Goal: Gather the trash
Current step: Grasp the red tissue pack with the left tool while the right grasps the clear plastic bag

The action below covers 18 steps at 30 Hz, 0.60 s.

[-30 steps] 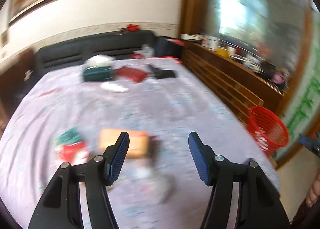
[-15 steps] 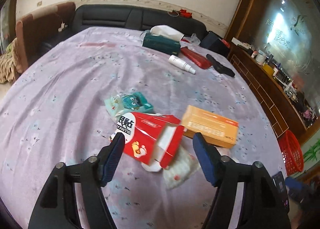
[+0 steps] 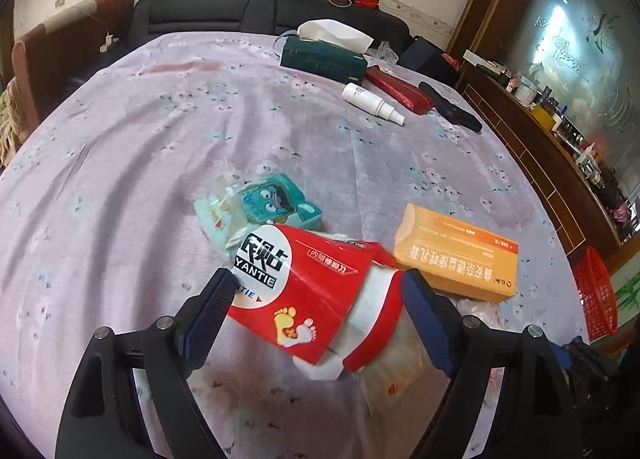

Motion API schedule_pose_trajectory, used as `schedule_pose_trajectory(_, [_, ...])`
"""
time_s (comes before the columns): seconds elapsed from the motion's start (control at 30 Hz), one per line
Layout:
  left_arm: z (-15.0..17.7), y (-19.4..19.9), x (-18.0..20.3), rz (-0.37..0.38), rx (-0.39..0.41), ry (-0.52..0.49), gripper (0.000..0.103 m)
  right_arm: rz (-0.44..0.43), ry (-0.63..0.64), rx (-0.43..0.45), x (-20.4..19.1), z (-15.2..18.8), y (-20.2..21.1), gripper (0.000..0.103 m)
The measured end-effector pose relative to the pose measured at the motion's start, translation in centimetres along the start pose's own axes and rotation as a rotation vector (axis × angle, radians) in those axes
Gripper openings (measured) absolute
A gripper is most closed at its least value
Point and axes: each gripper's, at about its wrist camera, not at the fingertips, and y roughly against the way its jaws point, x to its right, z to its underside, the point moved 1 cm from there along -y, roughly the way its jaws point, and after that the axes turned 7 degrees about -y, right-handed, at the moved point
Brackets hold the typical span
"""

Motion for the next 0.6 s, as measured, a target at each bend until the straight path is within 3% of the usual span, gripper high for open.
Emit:
schedule_pose_trajectory(0.1, [-0.3, -0.7, 0.0, -0.020, 0.012, -0.014, 0.091, 0.017, 0.005, -0.012, -0.2, 0.1, -1.0, 0.054])
schedule_pose_trajectory(0.13, [-0.4, -0.9, -0.1, -0.015, 0.013, -0.009, 0.091, 0.014, 0.003, -0.013, -0.1, 0.1, -1.2, 0.045])
schedule_pose_trajectory(0.27, [-0.4, -1.1, -0.4, -0.006, 0.028, -0.002, 0.091, -0.014, -0.006, -0.011, 0.3, 0.4, -0.9, 0.036])
schedule_pose_trajectory(0.4, [-0.4, -0.2, -0.1, -0.002, 0.045, -0.017, 0.091, -0.029, -0.020, -0.005, 0.7, 0.6, -0.2, 0.033])
schedule_pose_trajectory(0.6, [-0.3, -1.3, 0.1, -0.006, 0.007, -0.015, 0.094, -0.058, -0.035, 0.001, 0.9, 1.1, 0.6, 0.033])
